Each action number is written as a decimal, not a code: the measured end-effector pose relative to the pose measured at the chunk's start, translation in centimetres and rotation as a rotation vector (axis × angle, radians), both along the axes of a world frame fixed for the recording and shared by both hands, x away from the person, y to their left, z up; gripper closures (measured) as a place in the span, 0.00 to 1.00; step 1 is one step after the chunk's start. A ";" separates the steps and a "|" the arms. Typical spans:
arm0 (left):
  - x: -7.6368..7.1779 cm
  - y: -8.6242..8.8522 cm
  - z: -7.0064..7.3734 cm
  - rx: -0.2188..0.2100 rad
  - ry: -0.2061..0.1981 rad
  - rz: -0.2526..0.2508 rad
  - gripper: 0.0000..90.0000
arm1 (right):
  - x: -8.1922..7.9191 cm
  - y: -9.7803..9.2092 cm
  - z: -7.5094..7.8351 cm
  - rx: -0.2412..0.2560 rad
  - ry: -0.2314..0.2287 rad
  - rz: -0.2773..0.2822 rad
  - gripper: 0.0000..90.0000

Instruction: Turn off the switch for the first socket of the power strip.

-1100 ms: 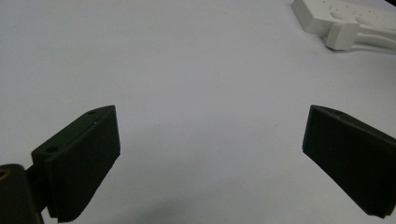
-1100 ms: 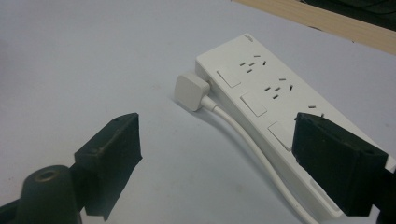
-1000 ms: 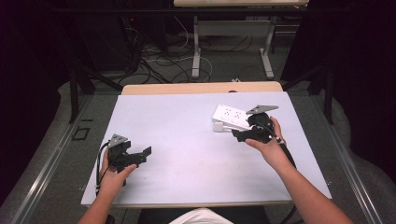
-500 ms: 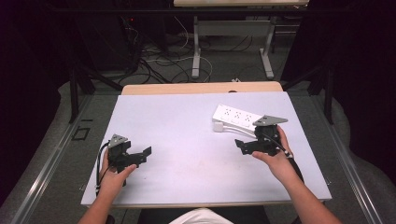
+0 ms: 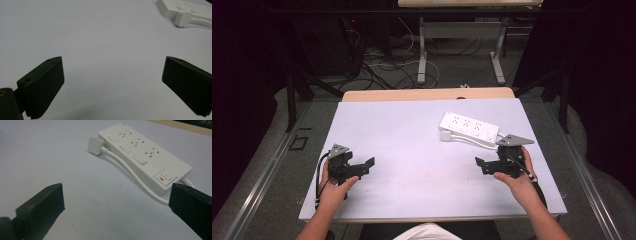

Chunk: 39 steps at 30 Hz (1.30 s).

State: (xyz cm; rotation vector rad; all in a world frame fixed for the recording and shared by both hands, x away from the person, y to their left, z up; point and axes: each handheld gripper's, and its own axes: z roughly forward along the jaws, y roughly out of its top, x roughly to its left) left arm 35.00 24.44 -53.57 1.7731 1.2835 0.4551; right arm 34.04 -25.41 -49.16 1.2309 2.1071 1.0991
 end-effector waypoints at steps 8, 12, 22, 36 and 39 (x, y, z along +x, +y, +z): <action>0.0 0.0 0.0 -0.012 0.001 0.005 0.05 | -0.9 -1.8 -1.2 0.021 0.007 -0.043 0.00; 0.0 0.0 0.0 -0.010 0.003 0.006 0.05 | -1.2 -2.4 -1.7 0.024 0.011 -0.051 0.00; 0.0 0.2 0.0 -0.008 0.017 -0.002 0.05 | -1.5 -3.7 -2.9 0.062 0.004 -0.100 0.00; 0.0 0.2 0.1 -0.005 0.017 -0.002 0.05 | -1.4 -6.0 -4.7 0.088 0.027 -0.189 0.04; 0.0 0.2 0.1 -0.005 0.017 -0.002 0.05 | -1.4 -6.5 -5.1 0.083 0.031 -0.203 0.04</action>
